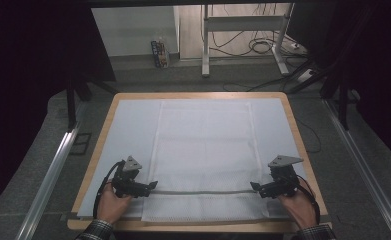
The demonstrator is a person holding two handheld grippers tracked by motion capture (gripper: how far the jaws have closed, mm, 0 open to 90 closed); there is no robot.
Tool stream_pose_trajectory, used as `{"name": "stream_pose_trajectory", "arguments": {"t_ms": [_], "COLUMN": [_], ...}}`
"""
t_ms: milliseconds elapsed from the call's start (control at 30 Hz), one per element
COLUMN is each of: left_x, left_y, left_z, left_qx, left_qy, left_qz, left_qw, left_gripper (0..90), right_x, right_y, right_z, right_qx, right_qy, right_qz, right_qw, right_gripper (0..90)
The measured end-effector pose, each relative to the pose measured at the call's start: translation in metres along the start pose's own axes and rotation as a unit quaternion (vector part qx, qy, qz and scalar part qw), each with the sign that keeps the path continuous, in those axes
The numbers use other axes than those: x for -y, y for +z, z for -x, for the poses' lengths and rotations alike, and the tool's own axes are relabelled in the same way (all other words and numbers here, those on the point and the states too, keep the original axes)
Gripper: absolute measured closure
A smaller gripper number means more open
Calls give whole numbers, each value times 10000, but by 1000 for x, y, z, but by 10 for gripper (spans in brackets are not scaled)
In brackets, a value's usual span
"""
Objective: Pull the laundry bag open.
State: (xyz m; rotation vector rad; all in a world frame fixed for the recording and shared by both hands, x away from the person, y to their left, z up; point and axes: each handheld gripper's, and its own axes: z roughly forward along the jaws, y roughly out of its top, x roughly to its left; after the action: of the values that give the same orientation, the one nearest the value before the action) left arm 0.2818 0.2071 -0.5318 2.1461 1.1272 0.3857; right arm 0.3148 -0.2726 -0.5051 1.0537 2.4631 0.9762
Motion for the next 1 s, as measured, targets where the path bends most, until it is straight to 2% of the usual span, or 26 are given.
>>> {"name": "stream_pose_trajectory", "arguments": {"t_ms": [200,333,500,567,667,933,1000], "left_x": [0,0,-1,-1,-1,-1,-1], "left_y": [2,3,1,0,0,2,2], "left_z": [1,1,2,3,3,3,3], "left_qx": [-16,-36,-2,23,8,4,-7], "left_qy": [46,93,146,106,108,152,169], "left_qz": [-50,-113,-1,57,38,-35,-43], "left_qw": [10000,9999,9999,9999,9999,9999,9998], "left_gripper": [71,71,70,70,70,72,73], "right_x": [-1,0,0,2,5,16,19], "right_y": [-1,-1,-6,-9,-12,-16,-17], "right_z": [-1,-2,-9,-12,-17,-22,-24], "right_qx": [58,-63,-60,-75,-1,2,34], "right_qy": [-89,-17,-72,-139,-235,-187,-266], "right_qz": [-141,-177,-168,-82,-85,-384,-464], "right_qw": [9998,9998,9998,9998,9997,9991,9986], "right_gripper": [0,0,0,0,0,0,0]}}
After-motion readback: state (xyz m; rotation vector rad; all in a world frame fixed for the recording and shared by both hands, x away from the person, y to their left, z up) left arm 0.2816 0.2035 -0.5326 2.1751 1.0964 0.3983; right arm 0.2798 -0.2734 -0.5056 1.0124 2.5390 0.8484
